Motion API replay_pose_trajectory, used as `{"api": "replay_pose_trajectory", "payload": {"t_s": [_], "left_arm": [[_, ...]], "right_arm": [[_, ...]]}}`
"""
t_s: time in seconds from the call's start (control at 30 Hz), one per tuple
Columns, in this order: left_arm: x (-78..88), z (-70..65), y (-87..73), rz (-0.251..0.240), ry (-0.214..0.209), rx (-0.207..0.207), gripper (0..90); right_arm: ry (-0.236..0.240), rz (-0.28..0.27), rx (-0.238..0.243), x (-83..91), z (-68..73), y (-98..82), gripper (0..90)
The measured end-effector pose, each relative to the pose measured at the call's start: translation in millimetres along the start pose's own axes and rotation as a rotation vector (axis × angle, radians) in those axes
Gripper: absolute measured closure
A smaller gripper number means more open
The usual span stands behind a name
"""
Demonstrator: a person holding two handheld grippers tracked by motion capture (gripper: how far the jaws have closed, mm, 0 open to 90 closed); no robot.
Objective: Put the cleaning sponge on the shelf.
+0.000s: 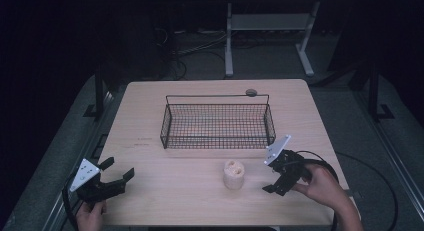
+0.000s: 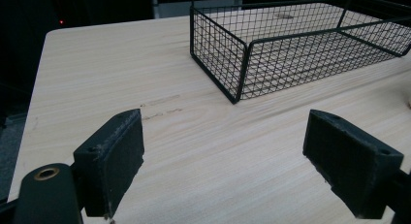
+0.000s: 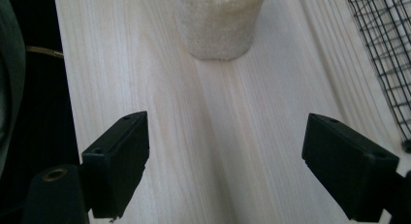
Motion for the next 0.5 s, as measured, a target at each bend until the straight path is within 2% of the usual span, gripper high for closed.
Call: {"api": "replay_pose_trajectory", "payload": {"t_s": [0.17,0.5], "left_arm": [[-0.6,-1.9,1.8,-0.009,-0.009,0.003,13.9],[-3.6,-1.8,0.1,0.004,-0.008,-0.004,13.9]], "right_arm": [[0.008,-0.01,0.018,0.2,0.3,11.3,16.7],[0.018,0.022,0.033,-5.3,-0.5,24.4,16.5]]}}
Point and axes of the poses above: each handheld gripper's, and its own axes: x roughly backward along the jaws, y roughly out of its top, z roughly to its left, the point moved 6 cm from there along -x, roughly forward along the jaws, and after that the axes turned 1 degree about z, right-handed, at the moved point
